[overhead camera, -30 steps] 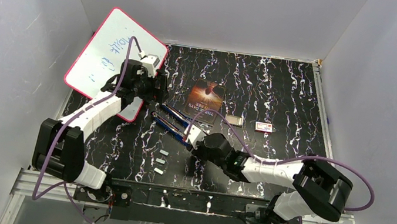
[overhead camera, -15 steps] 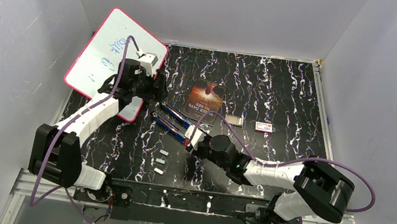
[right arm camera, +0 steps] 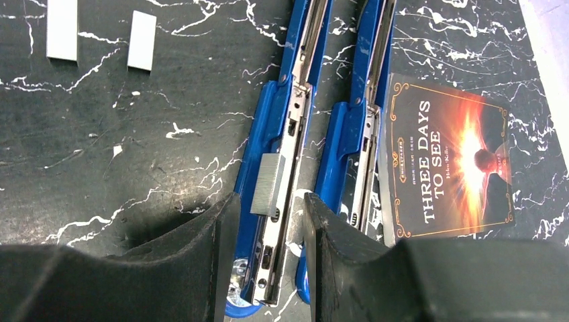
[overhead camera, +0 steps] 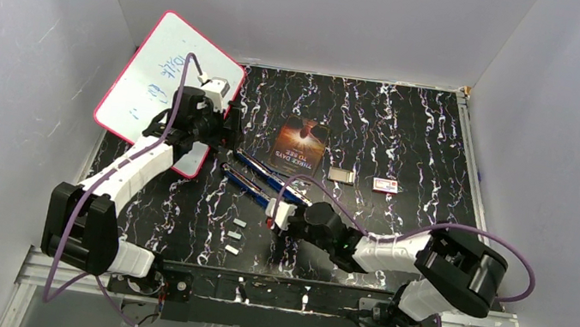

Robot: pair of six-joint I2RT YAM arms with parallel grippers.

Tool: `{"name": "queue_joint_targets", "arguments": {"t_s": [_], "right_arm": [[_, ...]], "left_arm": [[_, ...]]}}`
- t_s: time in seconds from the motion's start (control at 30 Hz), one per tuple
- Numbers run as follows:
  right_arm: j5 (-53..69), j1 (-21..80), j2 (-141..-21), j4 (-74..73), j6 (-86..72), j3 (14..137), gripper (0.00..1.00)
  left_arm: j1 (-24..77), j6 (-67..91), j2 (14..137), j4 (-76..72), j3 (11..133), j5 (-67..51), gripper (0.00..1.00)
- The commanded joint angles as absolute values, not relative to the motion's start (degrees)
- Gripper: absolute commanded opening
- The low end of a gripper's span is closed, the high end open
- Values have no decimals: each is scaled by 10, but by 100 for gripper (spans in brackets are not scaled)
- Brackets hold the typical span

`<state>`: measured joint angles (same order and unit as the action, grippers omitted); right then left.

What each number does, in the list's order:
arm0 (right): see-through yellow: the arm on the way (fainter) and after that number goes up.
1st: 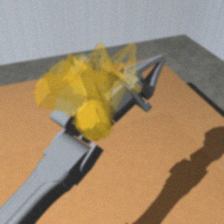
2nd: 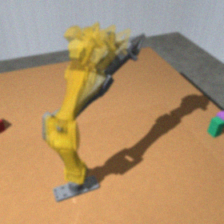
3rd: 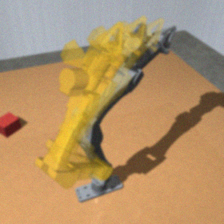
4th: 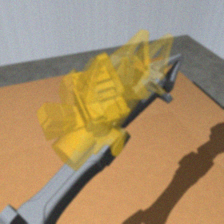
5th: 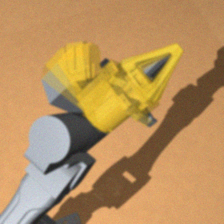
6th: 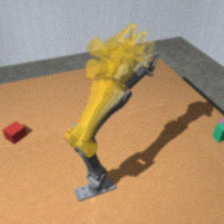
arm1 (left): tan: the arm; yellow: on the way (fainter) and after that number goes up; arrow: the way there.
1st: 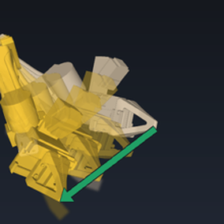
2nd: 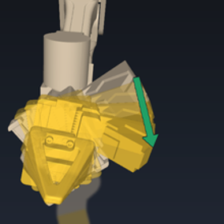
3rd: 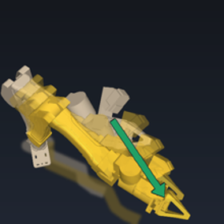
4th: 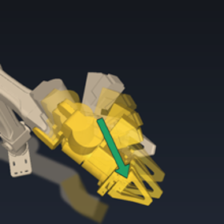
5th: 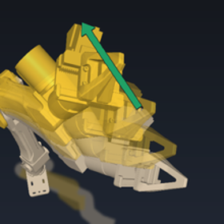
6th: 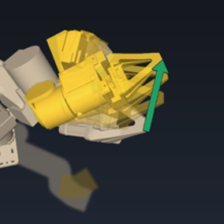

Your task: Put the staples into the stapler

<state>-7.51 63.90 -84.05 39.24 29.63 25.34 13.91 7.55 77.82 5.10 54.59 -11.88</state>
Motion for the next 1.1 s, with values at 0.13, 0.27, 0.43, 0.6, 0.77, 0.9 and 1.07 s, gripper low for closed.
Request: {"name": "queue_joint_targets", "arguments": {"t_s": [0.13,0.27,0.43,0.6,0.77,0.9,1.07], "right_arm": [[-65,643,-863,448,334,253,47],[-75,644,-875,450,351,256,47],[-79,645,-883,450,364,260,47],[-87,648,-891,450,376,266,47],[-100,653,-900,445,388,274,44],[-106,659,-904,441,396,277,41],[-112,661,-904,441,399,277,34]], "left_arm": [[149,63,770,67,552,-104,93],[151,62,771,67,552,-103,93],[150,63,771,67,552,-103,94],[152,62,770,67,552,-103,94],[152,62,770,66,551,-103,94],[152,62,771,65,551,-106,95],[151,62,771,65,551,-107,95]]}}
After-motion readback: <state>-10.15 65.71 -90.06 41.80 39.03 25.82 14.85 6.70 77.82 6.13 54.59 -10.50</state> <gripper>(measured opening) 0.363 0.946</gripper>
